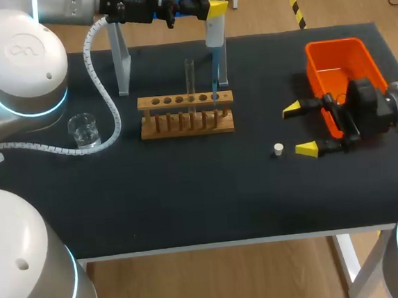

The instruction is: Invert the test tube, pick up the pipette, mount the tip to pipette, aspirate from beaker and dispense into the tube, eject the tip, return the pipette, and cap with the stopper.

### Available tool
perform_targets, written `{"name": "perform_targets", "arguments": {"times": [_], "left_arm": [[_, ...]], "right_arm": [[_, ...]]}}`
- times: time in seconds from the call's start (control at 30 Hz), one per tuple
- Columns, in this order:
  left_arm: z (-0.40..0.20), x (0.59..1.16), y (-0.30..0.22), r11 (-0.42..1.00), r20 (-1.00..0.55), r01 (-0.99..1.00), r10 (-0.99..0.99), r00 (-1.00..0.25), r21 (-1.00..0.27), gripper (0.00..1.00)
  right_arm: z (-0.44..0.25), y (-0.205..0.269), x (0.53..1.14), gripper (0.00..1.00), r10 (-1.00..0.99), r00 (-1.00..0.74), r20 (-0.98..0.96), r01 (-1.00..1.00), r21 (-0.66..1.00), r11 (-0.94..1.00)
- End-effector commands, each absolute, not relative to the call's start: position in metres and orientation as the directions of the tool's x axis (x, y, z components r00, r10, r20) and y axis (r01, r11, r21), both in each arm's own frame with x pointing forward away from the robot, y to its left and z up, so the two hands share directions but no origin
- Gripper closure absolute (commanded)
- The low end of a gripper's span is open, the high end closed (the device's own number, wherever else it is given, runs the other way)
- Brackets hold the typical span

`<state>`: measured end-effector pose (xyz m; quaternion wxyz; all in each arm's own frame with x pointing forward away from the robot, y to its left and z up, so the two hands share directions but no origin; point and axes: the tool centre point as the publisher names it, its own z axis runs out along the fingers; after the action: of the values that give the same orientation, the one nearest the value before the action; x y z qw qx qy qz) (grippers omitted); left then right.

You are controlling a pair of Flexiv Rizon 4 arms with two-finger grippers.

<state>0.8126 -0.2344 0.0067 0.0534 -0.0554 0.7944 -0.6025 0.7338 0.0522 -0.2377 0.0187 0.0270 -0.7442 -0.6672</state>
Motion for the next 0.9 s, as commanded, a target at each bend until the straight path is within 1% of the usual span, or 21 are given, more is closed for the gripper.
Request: {"name": "perform_targets", "arguments": {"times": [0.03,0.67,0.9], "left_arm": [[0.006,0.813,-0.234,0.266,-0.019,-0.022,-0.152,-0.988,-0.964,1.0],[0.006,0.813,-0.234,0.266,-0.019,-0.022,-0.152,-0.988,-0.964,1.0],[-0.003,0.825,-0.186,0.3,-0.031,-0.038,-0.221,-0.975,-0.953,1.0]], "right_arm": [[-0.237,0.051,0.732,0.0,-0.065,-0.998,-0.008,-0.015,0.994,0.111],[-0.237,0.051,0.732,0.0,-0.065,-0.998,-0.008,-0.015,0.994,0.111],[-0.237,0.051,0.732,0.0,-0.065,-0.998,-0.008,-0.015,0.994,0.111]]}}
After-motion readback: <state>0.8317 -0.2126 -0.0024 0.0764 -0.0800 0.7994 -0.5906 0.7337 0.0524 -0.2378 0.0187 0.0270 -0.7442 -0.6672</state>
